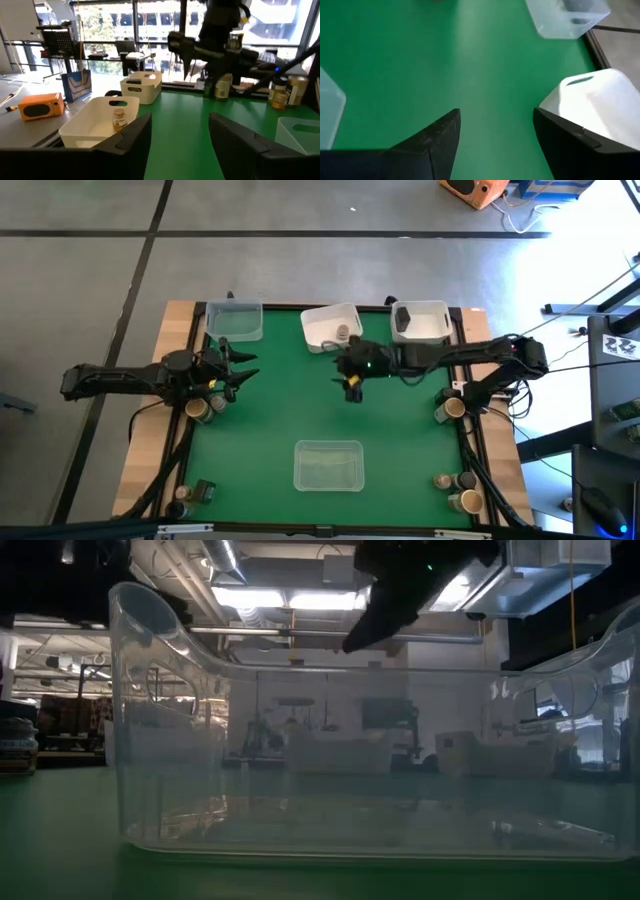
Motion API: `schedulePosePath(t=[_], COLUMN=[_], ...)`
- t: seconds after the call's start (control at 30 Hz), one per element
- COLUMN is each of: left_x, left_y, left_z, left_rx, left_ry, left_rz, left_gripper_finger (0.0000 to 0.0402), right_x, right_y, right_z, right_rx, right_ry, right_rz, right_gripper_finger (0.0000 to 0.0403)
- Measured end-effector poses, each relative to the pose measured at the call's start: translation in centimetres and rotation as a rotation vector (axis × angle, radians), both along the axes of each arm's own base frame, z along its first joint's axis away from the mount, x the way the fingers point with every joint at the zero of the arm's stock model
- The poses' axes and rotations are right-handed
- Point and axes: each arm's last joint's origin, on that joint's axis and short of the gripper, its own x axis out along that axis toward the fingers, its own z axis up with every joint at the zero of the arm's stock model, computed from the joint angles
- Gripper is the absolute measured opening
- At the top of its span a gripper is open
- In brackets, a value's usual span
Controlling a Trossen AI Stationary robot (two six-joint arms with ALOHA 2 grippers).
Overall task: Sort spices by type
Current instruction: Put the brown seasoning bottle into the left white bin
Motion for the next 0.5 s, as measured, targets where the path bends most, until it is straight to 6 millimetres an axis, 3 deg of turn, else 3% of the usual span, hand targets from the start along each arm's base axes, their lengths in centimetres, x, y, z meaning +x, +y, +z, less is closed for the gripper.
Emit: schedulePosePath(t=[0.17,0.5], left_x=[1.9,6.1], left_y=[-0.3,-1.2], left_z=[2.7,7.2], left_rx=[0.045,0.043], left_ry=[0.15,0.52], left_rz=[-0.033,-0.065], left_gripper_finger=[0.0184,0.0184], right_x=[-0.4,-0.6], right_y=[1.7,3.0], right_z=[-1.6,-1.9], right_rx=[-0.013,-0.022], right_ry=[0.012,0.025], right_rz=[-0.018,-0.022], right_gripper_finger=[0.025,0.025])
